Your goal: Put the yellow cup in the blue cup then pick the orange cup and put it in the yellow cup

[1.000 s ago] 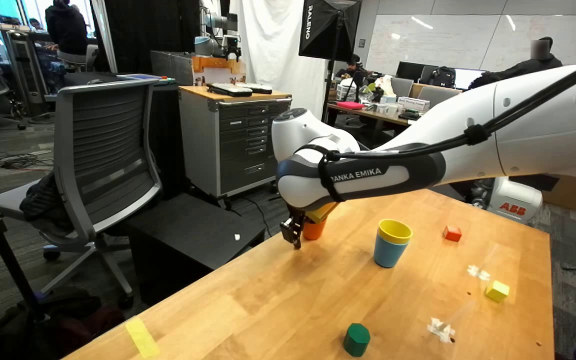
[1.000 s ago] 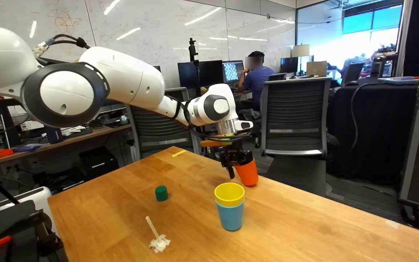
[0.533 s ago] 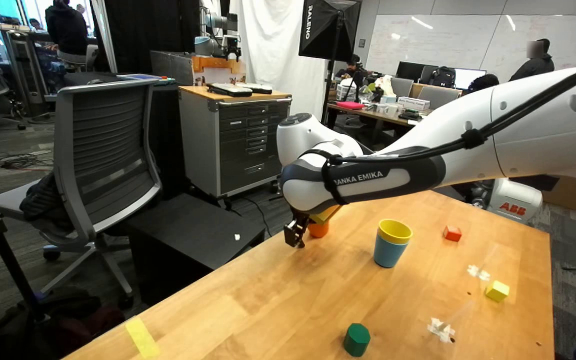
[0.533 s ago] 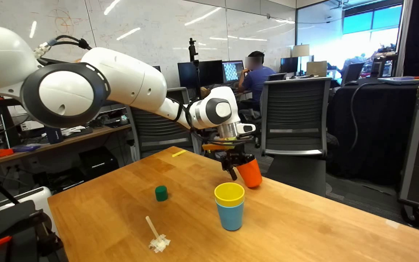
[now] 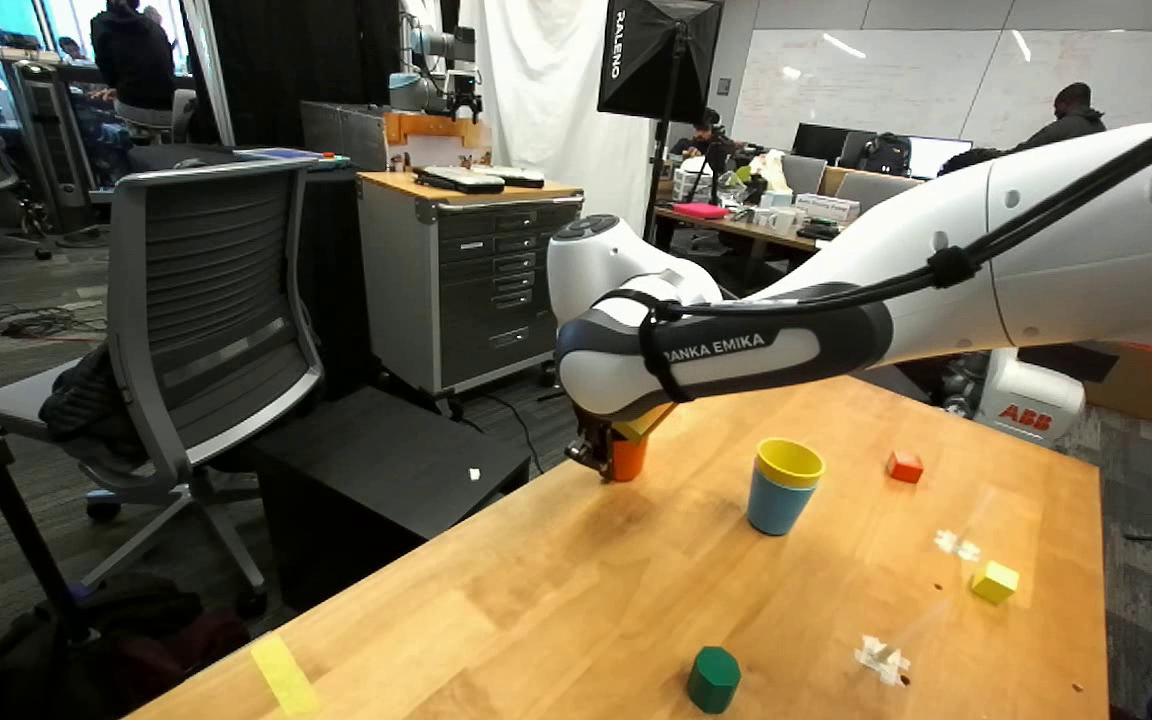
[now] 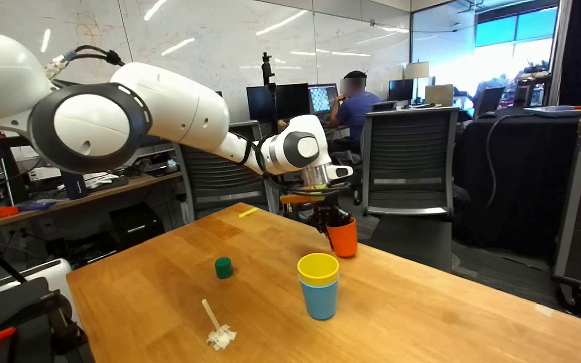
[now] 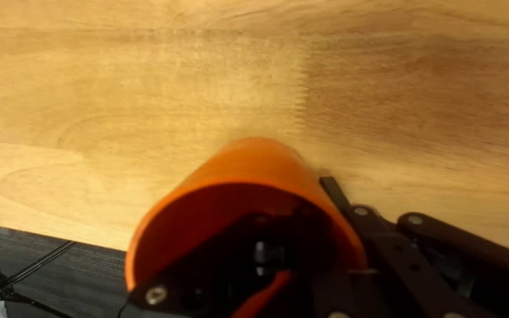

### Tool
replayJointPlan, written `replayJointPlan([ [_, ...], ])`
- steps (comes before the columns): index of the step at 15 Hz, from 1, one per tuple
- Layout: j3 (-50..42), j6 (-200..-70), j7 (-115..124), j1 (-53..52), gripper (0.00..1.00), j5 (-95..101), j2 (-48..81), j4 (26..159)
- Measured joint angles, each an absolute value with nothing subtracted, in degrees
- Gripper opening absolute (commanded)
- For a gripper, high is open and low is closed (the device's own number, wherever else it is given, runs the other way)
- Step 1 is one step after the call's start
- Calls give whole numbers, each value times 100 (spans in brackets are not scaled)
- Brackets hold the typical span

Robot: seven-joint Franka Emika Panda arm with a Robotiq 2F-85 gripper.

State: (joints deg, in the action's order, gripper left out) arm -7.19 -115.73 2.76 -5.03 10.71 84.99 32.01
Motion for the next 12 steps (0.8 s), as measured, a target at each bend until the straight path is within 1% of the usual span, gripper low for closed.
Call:
replayJointPlan([
  [7,-719,-11723,127,-622,1,1104,8317,3534],
  [12,-718,-11982,-195,-759,1,1159,7975,4172],
])
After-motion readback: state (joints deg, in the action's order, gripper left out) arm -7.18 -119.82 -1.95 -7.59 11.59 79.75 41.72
